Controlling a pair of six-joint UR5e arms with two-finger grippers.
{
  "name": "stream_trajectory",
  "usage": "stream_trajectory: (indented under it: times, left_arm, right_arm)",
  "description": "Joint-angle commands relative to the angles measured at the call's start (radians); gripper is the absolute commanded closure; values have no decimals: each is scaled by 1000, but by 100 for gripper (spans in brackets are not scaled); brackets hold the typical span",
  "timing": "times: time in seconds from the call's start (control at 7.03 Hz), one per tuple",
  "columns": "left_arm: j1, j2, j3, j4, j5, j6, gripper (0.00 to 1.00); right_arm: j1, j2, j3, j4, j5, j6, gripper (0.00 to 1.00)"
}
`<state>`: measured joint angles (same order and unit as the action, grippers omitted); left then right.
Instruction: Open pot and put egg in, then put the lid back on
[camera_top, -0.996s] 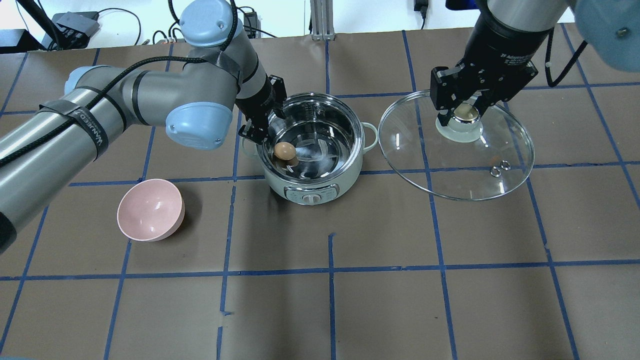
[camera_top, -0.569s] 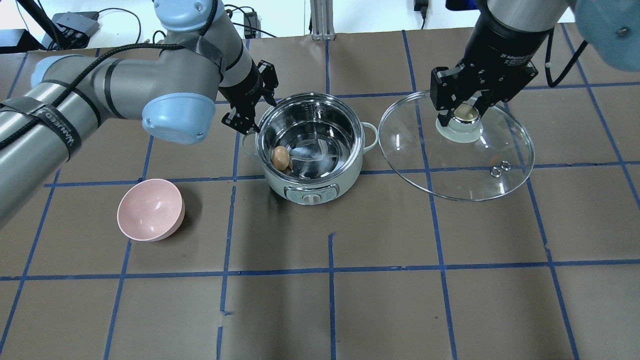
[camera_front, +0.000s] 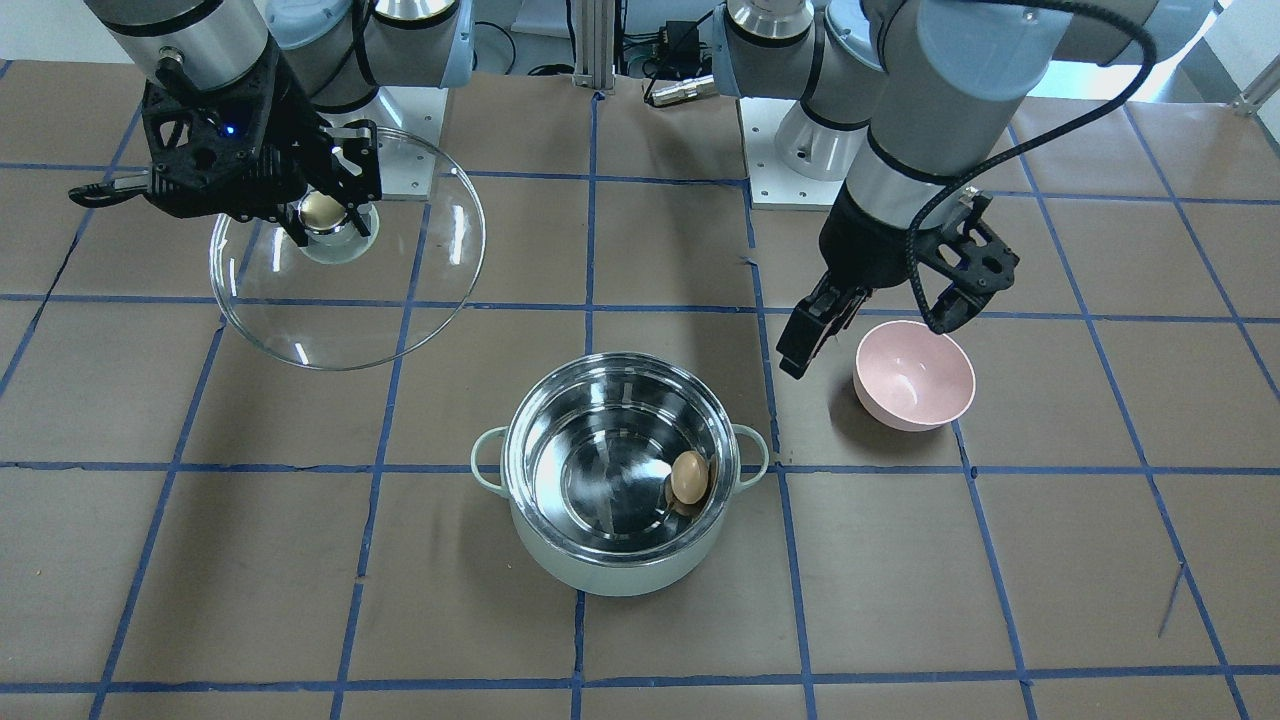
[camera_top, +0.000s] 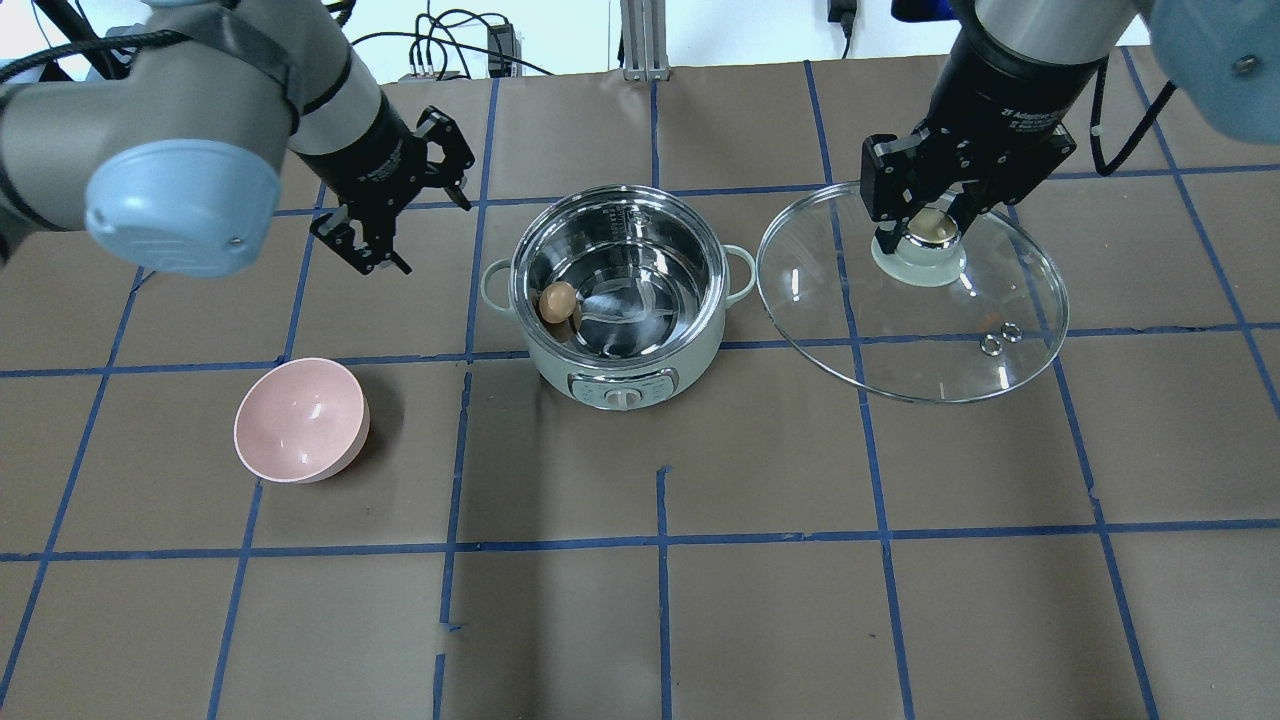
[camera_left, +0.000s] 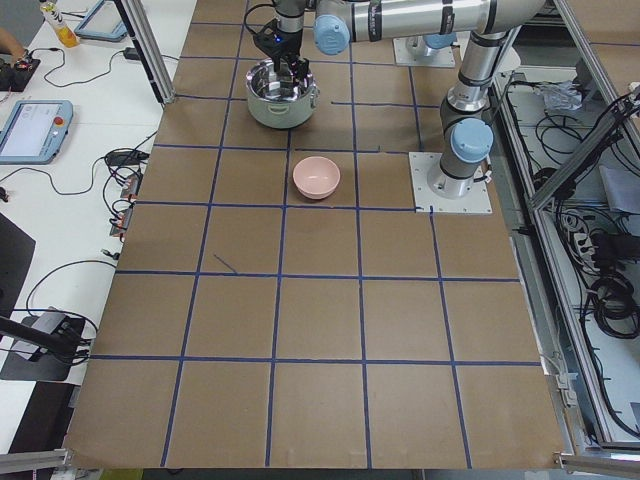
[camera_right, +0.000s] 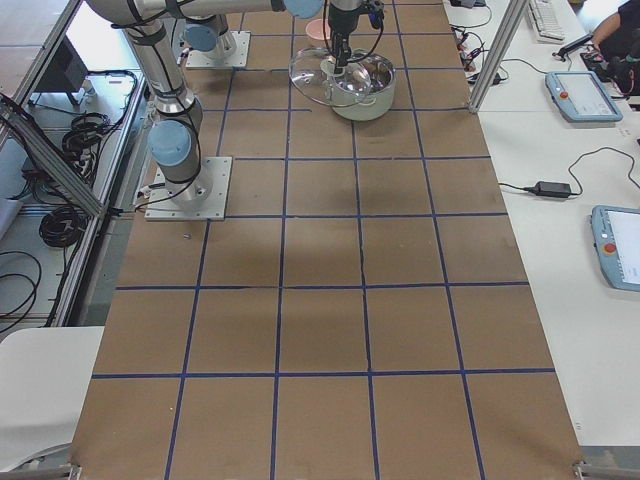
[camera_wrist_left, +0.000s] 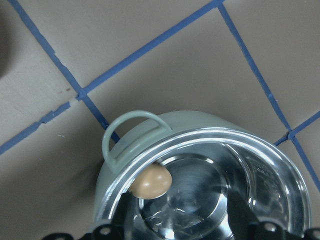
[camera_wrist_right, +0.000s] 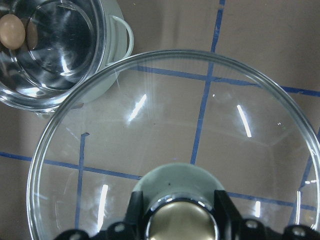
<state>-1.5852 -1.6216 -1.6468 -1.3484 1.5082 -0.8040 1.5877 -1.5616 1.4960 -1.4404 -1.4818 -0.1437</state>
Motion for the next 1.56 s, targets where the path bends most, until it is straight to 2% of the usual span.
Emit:
stream_trajectory:
  times: [0.0,0.14,0.57,0.85,1.0,1.28,1.42]
  left_arm:
    - [54,81,9,-110,48,202,3]
    - [56,109,12,-176,102,347,3]
    - [71,125,103,-351,107,614,3]
    - [74,79,174,-382,133,731,1]
    - [54,68,173,-382,130,755,0]
    - [51,78,154,-374,36,766,0]
    - [56,86,153,-376,36,813,0]
  right_arm:
    - [0,0,4,0,0,-1,89]
    - [0,0,4,2,-2,-1,89]
    - [0,0,6,2,-2,-2,88]
    - [0,0,6,2,-2,-2,88]
    - [0,0,6,2,-2,-2,88]
    - [0,0,12,2,-2,-2,88]
    - [0,0,12,2,-3,-2,87]
